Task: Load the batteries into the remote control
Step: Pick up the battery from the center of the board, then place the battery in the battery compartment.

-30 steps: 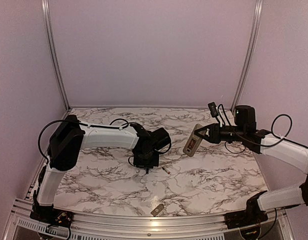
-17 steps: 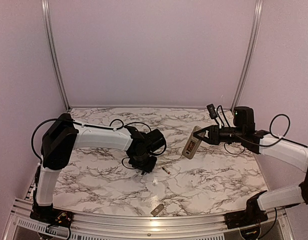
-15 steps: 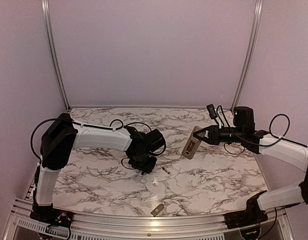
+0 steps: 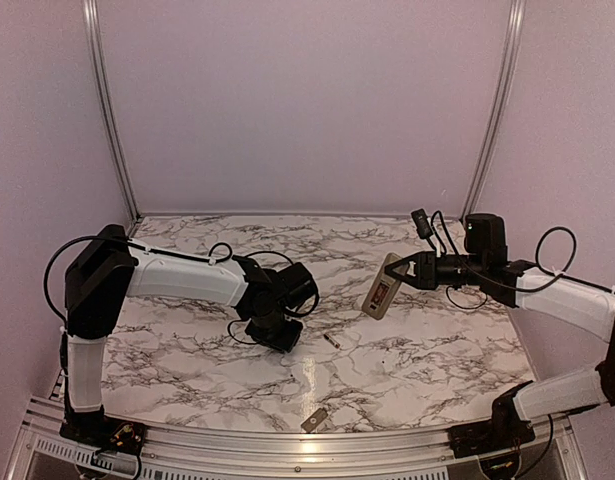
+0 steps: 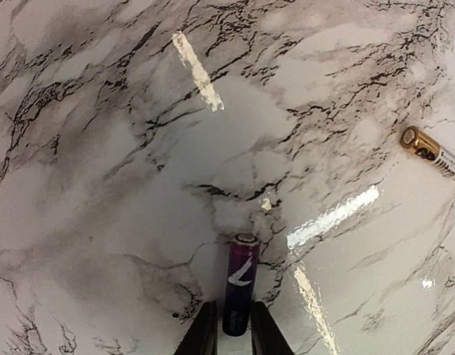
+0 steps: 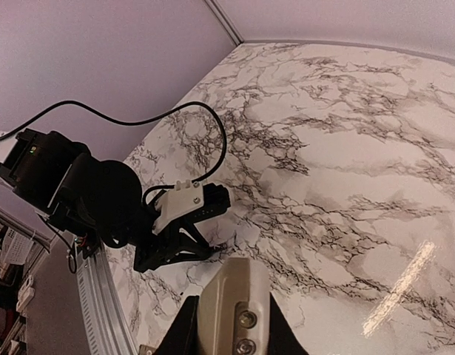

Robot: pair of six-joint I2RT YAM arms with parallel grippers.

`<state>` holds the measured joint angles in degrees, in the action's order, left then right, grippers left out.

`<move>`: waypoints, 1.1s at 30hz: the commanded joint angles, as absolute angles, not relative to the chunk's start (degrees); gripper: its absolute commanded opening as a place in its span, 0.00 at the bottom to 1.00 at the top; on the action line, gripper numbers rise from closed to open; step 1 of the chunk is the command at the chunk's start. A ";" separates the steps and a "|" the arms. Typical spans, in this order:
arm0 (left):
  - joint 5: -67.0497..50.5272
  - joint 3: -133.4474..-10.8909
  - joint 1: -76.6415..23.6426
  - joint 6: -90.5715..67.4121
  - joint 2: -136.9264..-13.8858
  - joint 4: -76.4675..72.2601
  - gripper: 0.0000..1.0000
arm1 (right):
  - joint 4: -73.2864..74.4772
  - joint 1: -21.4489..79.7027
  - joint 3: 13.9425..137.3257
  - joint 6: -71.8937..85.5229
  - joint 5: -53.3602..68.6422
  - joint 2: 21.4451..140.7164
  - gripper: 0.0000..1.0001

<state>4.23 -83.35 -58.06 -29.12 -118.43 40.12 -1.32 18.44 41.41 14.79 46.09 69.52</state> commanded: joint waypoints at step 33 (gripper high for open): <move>-15.87 -81.23 -58.42 -28.52 -103.07 17.66 0.00 | -17.79 25.67 36.39 44.14 43.13 77.70 0.00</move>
<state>-11.33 -81.65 -58.06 -27.81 -103.04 19.09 -12.64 24.14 38.00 36.91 45.56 76.47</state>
